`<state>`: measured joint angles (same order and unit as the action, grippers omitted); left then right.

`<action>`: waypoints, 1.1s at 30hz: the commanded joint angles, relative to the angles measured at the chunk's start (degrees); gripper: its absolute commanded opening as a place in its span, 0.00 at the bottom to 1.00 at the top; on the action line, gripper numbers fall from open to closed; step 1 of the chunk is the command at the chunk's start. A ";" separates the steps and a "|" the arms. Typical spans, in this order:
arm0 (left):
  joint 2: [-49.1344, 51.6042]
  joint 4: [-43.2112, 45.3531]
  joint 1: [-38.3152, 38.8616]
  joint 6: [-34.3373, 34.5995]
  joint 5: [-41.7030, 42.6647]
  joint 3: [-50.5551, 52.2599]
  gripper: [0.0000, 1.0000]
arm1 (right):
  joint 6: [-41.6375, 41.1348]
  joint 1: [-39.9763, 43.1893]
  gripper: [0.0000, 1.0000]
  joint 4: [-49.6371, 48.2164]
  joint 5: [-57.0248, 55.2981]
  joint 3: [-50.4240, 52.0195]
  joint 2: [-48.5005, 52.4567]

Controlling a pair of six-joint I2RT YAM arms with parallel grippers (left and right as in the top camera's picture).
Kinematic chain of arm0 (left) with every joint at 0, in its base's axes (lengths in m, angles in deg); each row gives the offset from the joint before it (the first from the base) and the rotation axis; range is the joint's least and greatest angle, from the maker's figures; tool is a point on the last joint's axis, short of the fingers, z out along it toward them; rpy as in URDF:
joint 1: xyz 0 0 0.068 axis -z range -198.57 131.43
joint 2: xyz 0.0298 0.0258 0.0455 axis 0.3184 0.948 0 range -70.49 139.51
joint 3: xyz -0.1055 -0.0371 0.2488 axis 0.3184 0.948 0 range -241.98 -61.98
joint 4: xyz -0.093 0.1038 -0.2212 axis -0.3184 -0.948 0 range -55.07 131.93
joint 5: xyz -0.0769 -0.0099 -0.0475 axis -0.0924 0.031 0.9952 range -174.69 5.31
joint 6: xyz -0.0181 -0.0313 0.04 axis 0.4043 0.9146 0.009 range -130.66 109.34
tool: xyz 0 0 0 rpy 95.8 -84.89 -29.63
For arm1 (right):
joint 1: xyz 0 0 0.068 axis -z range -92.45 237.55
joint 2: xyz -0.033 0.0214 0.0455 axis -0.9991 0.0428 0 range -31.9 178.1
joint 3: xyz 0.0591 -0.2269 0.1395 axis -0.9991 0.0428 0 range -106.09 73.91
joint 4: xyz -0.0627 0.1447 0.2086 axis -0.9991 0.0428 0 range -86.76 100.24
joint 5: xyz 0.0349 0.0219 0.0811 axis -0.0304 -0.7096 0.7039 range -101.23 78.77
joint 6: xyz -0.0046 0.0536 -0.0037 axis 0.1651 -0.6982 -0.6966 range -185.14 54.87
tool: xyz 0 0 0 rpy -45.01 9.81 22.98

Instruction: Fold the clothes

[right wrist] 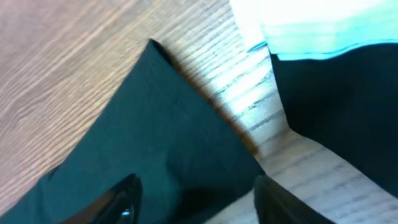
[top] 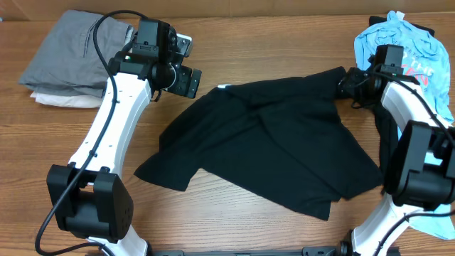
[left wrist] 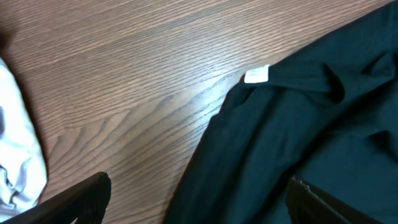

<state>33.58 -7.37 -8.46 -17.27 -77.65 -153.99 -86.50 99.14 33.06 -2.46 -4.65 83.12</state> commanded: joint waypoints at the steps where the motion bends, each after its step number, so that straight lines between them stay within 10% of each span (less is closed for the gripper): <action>1: -0.26 -0.46 0.04 -1.11 -2.97 -1.01 0.93 | -2.73 0.00 0.58 -0.13 -0.15 -0.15 3.02; 10: -0.26 -1.18 0.04 -1.11 -6.19 -1.01 0.94 | -4.26 -0.02 0.54 -1.25 -0.15 -0.15 4.31; 17: -0.26 -0.81 0.02 -1.07 -7.15 -1.01 0.91 | -4.39 -1.22 0.04 -7.89 1.27 -0.35 4.37; 33: -0.26 0.20 -6.49 2.97 -10.64 -7.98 0.89 | 1.88 -10.56 0.04 -2.32 3.69 -30.82 4.37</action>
<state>33.58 -7.37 -13.42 -15.91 -87.26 -159.04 -86.06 90.01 30.44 0.99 -31.73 88.39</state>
